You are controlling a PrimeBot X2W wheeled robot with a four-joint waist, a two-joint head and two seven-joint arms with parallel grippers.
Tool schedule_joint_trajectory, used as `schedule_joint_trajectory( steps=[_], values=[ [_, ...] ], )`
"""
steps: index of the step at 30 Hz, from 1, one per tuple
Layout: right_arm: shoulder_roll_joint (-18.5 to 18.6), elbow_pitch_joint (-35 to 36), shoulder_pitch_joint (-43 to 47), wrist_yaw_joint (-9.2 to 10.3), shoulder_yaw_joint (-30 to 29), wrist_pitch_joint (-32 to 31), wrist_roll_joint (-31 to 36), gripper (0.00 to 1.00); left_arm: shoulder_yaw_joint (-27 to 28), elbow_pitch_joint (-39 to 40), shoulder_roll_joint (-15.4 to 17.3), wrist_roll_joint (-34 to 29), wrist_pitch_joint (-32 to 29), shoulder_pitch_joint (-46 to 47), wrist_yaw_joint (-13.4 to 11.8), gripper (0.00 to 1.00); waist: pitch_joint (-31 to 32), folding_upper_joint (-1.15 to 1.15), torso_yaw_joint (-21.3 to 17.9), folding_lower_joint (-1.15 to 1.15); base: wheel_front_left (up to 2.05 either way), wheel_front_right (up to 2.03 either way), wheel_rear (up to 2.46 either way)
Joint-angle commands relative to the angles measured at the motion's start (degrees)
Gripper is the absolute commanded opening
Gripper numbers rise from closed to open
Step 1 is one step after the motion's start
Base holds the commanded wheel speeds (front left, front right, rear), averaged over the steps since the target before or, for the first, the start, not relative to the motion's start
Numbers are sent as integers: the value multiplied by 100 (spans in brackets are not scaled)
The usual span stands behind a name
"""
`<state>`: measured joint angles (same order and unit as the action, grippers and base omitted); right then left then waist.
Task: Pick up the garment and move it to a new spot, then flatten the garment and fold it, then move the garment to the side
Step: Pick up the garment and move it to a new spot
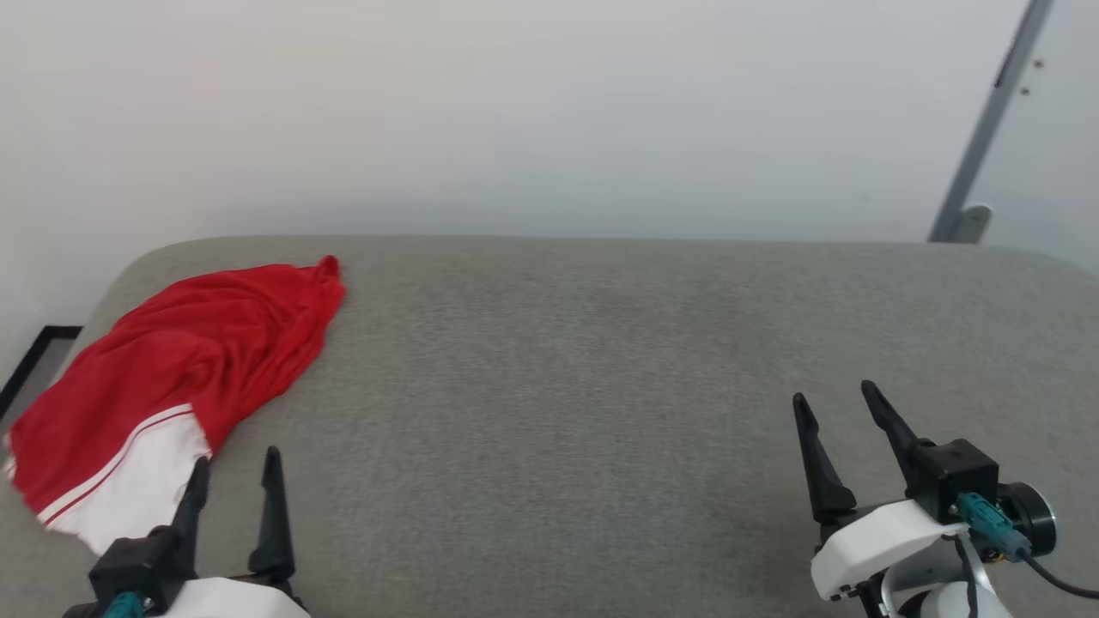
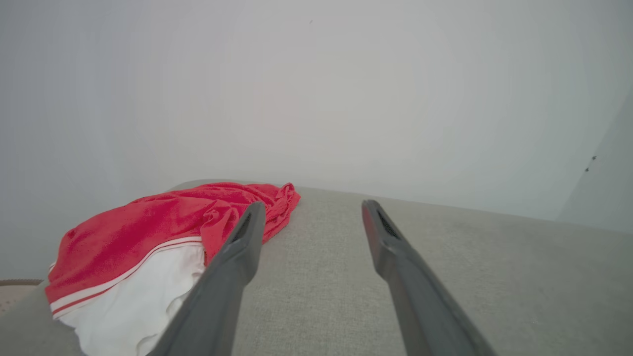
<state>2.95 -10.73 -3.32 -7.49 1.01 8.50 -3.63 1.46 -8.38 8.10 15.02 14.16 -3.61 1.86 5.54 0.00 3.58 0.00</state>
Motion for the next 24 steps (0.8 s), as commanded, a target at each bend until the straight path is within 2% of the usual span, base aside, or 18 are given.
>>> schedule_joint_trajectory(
  steps=[1, 11, 19, 24],
  values=[
    [-7, 26, 21, 0, 27, -7, -41, 100, 39, -22, 55, 65, -42, 67, -41, 100, 51, 0, 174, 0, 0, 0, 0],
    [-5, -110, -86, 0, 319, -75, -220, 100, 301, 149, 160, 100, -306, -71, -399, 100, 228, 0, 1164, 0, 0, 0, 0],
    [-7, -249, -233, 0, 566, -59, -360, 100, 433, 387, 270, 151, -511, -200, -542, 100, 260, 0, 1962, 0, 0, 0, 0],
    [-2, -335, -525, 0, 847, -81, -405, 100, 531, 511, 236, 235, -478, -251, -638, 100, 79, 0, 2182, 0, 0, 0, 0]
  ],
)
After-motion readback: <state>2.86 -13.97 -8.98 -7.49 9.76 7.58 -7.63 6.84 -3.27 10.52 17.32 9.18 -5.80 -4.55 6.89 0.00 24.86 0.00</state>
